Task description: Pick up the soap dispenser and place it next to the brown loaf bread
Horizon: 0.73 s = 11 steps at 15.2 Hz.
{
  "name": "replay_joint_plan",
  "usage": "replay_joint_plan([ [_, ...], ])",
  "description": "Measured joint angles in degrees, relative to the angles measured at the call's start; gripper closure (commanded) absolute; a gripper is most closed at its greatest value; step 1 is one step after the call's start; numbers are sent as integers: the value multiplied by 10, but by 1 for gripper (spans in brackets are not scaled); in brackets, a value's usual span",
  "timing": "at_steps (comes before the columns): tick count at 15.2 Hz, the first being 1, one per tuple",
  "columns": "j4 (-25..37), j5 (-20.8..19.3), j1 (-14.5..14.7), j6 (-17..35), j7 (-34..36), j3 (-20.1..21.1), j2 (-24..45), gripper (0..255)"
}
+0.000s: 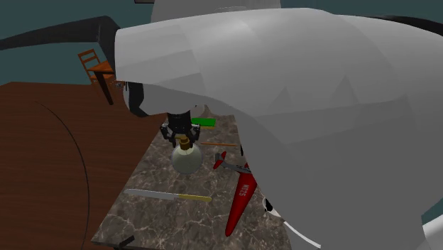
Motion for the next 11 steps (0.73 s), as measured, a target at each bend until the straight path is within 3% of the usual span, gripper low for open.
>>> replay_joint_plan([
  [11, 5, 1, -1, -9, -1, 0, -5, 255],
])
